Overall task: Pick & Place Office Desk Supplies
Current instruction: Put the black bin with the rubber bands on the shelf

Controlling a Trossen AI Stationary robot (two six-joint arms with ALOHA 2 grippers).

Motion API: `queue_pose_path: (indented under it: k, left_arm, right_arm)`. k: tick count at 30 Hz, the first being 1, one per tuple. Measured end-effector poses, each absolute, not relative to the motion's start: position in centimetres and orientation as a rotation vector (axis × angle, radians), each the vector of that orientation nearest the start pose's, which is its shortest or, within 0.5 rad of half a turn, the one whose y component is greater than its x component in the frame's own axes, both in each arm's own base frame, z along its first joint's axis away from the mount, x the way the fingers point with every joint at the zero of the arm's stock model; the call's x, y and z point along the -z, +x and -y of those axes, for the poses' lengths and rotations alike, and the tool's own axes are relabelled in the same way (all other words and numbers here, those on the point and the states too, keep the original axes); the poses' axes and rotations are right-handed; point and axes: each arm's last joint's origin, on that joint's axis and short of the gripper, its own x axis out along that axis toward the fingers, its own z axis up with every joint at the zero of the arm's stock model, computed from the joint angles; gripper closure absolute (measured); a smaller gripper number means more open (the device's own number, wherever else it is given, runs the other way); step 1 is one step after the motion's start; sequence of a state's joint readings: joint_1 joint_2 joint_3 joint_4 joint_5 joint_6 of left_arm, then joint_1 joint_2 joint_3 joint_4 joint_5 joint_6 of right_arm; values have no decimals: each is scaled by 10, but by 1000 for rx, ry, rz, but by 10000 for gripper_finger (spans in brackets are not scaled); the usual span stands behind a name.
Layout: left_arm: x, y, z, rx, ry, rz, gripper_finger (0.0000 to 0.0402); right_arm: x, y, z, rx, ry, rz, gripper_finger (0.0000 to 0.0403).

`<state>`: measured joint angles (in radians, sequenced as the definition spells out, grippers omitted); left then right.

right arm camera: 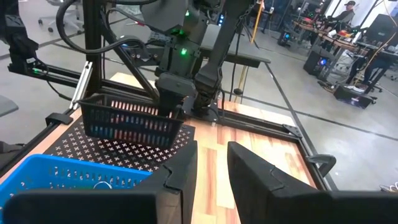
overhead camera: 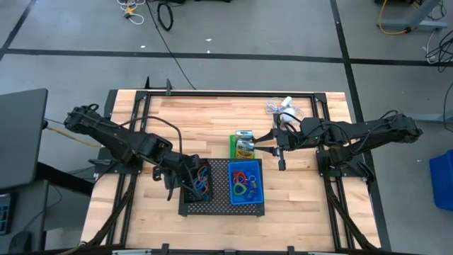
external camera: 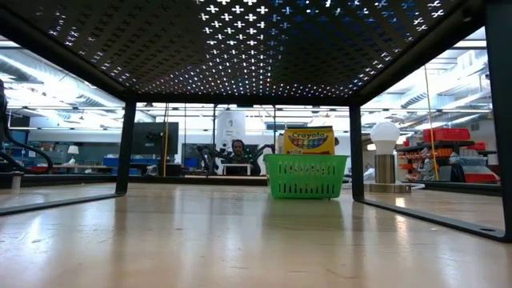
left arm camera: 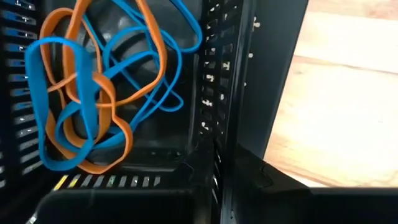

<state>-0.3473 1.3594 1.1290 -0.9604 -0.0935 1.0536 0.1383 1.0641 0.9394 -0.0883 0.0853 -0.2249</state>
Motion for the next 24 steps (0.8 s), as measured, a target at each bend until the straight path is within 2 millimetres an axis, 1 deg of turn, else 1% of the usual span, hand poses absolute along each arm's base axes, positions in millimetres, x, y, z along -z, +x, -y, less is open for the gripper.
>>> queue_pose_path:
  k: [6, 10, 13, 15, 20, 24]
  left_arm:
    - [-277, 238, 83, 788, 1149, -986, 360]
    - [-288, 237, 82, 779, 1141, -1005, 359]
    - [-299, 237, 82, 772, 1136, -994, 359]
    - [-303, 238, 82, 770, 1133, -981, 358]
    - [-305, 239, 83, 763, 1134, -962, 353]
    - [-305, 239, 82, 732, 1138, -974, 332]
  right_arm:
    - [-343, 235, -30, -77, -248, -205, 307]
    - [-343, 235, -30, -77, -248, -205, 307]
    - [-343, 235, -30, -79, -245, -205, 307]
    - [-343, 235, -30, -79, -244, -205, 307]
    - [-343, 235, -30, -79, -246, -205, 307]
    - [-343, 235, -30, -81, -251, -204, 307]
